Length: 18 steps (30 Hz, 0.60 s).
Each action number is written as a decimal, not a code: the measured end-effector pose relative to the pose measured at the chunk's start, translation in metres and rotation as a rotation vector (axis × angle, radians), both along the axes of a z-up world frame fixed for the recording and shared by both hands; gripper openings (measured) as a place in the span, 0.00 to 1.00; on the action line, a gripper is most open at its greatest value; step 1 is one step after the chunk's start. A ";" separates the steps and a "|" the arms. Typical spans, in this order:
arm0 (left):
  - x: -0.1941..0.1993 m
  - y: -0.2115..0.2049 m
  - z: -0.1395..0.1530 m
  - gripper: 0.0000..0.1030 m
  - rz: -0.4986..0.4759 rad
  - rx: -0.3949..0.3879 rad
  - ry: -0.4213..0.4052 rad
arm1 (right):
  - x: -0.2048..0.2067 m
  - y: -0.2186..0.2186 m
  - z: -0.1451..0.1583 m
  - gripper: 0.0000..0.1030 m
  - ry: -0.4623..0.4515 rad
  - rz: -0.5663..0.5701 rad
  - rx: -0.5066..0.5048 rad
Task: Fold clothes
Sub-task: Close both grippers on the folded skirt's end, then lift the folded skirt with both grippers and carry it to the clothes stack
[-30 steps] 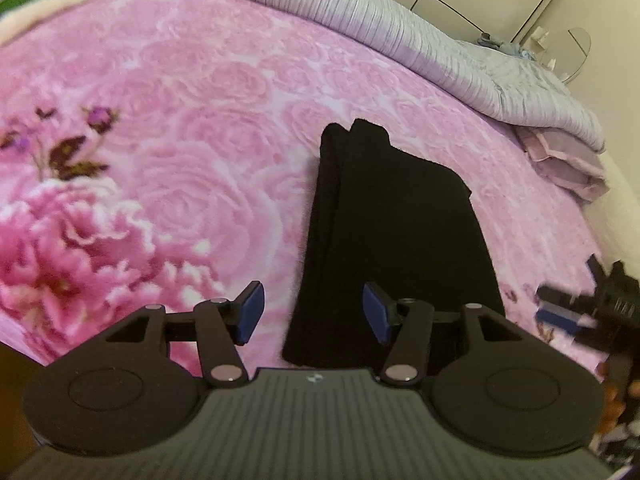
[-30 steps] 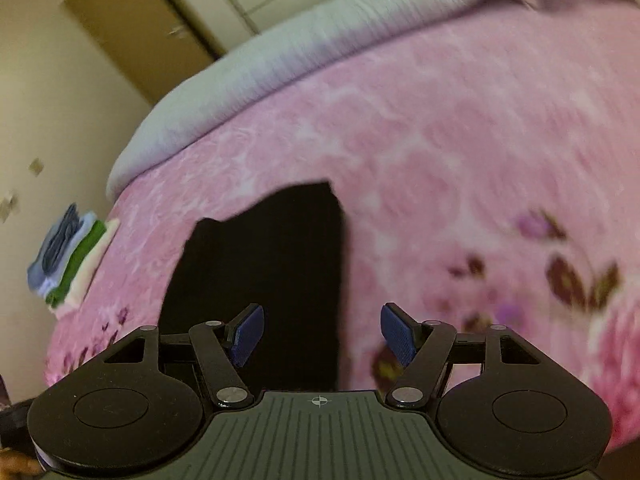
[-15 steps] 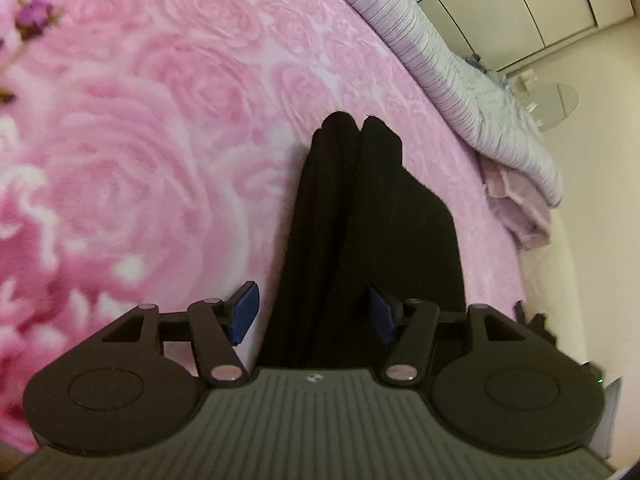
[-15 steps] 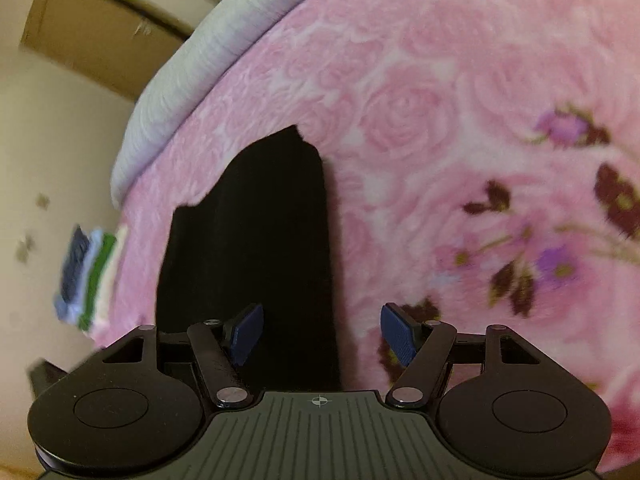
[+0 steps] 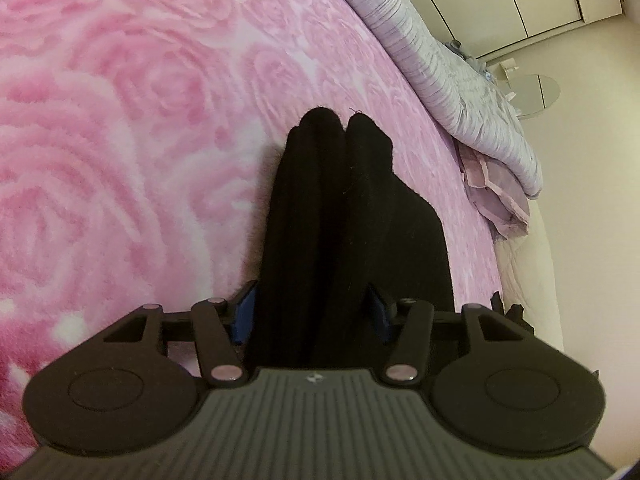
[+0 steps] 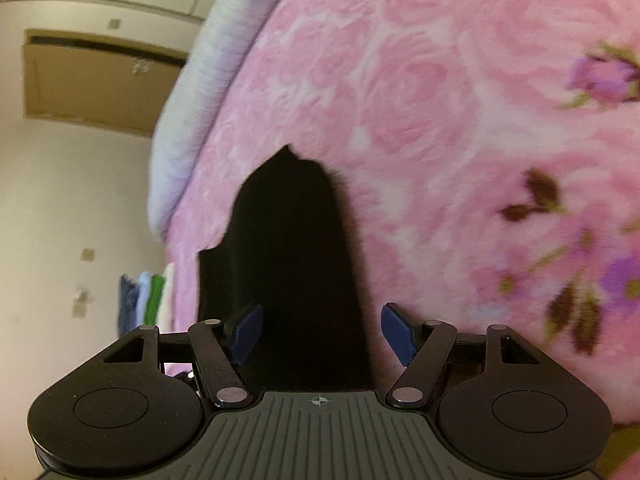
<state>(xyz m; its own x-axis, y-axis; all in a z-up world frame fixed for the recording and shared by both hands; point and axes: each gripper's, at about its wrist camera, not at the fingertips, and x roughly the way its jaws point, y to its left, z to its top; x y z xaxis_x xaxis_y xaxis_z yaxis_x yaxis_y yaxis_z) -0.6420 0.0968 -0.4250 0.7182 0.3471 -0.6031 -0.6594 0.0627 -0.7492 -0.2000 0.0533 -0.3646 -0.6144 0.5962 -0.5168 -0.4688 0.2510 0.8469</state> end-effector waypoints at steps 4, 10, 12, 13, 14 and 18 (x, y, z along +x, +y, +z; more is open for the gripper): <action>0.001 0.005 -0.003 0.47 -0.003 -0.009 -0.011 | -0.017 0.007 -0.008 0.68 -0.015 0.033 0.015; 0.002 0.013 -0.008 0.40 -0.019 -0.020 -0.039 | -0.027 0.019 -0.012 0.59 -0.058 0.068 0.025; 0.002 0.016 -0.010 0.37 -0.031 -0.022 -0.051 | -0.024 0.020 -0.014 0.54 -0.042 0.076 0.017; 0.002 0.018 -0.011 0.36 -0.040 -0.022 -0.055 | -0.023 0.020 -0.014 0.52 -0.041 0.080 0.016; 0.003 0.019 -0.012 0.35 -0.049 -0.021 -0.060 | -0.022 0.020 -0.013 0.52 -0.042 0.086 0.016; 0.002 0.020 -0.014 0.32 -0.069 -0.006 -0.081 | -0.020 0.019 -0.014 0.47 -0.035 0.106 0.022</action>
